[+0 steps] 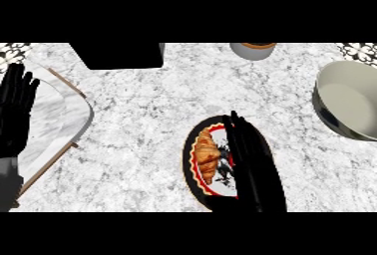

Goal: Pick the tomato from the plate and place it in the bowl

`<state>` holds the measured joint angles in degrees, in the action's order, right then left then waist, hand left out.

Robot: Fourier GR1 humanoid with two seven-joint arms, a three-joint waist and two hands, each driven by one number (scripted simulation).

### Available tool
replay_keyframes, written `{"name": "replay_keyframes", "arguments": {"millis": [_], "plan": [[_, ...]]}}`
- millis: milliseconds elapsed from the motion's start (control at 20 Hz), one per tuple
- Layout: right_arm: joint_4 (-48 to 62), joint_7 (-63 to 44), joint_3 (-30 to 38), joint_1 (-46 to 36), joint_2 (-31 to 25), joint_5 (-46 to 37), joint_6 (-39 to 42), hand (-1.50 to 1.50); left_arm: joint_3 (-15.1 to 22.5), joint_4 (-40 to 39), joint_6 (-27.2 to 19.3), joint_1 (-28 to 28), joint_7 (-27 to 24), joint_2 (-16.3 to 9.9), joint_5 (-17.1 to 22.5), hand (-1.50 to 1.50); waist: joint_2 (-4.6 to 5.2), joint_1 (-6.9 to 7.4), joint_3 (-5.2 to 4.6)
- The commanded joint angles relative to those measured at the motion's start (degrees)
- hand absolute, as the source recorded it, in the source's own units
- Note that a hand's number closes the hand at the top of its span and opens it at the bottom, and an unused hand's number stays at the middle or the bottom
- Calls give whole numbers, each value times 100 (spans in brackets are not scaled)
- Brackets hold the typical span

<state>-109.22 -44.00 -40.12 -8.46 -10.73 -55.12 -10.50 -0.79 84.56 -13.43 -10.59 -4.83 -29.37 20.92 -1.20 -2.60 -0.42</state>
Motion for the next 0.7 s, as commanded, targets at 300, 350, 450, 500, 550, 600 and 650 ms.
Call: {"name": "replay_keyframes", "arguments": {"millis": [300, 350, 450, 500, 550, 600, 650], "plan": [[-1809, -2592, -78, -272, 23, 946, 3826, -150, -20, -266, 151, -157, -239, 69, -96, 0, 105, 144, 15], [-1707, -2732, 30, -283, 115, 1022, 3921, -150, 21, 199, 172, -102, 55, 3, -8, 0, 89, 248, 27], [-2098, -2942, 96, -108, 85, 1224, 4176, -150, 28, 36, 161, 7, -76, 149, -31, 0, 96, 218, 27], [-1936, -2785, 126, 17, -16, 1154, 4049, -150, -75, -180, 185, -243, -120, 115, -37, 0, 113, 190, 31], [-2044, -3107, 2, -80, 157, 1051, 4195, -150, -32, 48, 156, -195, 83, 18, -74, 0, 95, 220, 29], [-1589, -2736, 566, -363, 131, 1366, 4230, -150, -58, -22, 194, -179, -23, 77, -60, 0, 126, 276, 31], [-1350, -2620, 437, -305, 202, 1186, 4003, -150, -138, 51, 239, -412, 211, -36, 17, 0, 121, 265, 36]]}}
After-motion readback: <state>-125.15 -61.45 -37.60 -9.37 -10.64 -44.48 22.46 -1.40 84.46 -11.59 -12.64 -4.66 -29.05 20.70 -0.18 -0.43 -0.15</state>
